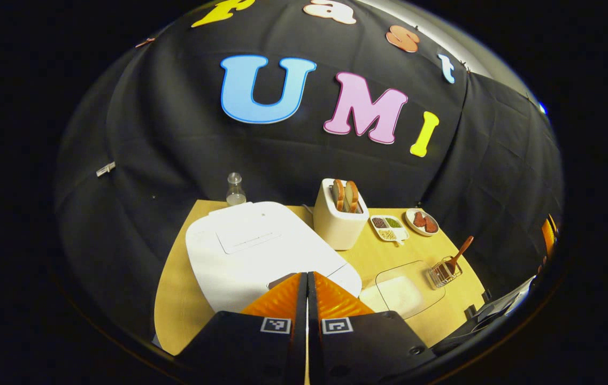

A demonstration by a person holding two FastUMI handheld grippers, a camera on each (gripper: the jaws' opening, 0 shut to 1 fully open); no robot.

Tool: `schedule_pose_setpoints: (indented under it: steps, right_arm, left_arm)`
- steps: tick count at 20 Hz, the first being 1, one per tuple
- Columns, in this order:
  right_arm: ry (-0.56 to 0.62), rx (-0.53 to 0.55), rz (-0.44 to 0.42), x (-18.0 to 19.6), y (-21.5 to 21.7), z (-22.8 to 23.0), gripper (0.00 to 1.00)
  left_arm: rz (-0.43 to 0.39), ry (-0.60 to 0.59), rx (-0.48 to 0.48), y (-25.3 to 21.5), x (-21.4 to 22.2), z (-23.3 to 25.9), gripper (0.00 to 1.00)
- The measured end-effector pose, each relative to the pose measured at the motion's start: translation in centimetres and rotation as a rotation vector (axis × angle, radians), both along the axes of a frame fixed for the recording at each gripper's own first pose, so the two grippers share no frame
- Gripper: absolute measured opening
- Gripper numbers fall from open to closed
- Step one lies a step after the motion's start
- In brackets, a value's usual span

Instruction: Close the left gripper, press the button to open the rice cooker; take a wooden spoon from the chopstick holder with the right hand, scoop a spoonful of rice and pour it into the rice cooker, then put the wooden spoon back into the chopstick holder.

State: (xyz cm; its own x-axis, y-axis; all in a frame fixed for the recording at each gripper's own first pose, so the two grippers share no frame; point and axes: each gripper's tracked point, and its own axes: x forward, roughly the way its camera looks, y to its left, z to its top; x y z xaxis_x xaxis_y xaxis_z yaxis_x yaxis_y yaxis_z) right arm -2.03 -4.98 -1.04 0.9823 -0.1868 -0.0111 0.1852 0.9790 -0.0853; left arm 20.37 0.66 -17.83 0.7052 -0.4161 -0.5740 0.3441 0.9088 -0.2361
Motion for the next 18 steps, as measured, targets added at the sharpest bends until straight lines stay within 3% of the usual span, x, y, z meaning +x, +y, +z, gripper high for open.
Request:
schedule_pose_setpoints:
  steps: [10,18]
  right_arm:
    - [0.015,-0.013,-0.064,-0.7,-1.8,-0.8,0.97]
    - [0.024,0.004,-0.069,-0.2,-1.4,-1.4,0.97]
  left_arm:
    - [-0.048,0.136,0.123,0.0,2.7,-6.7,0.07]
    - [-0.062,0.187,0.15,-0.2,2.3,-7.4,0.08]
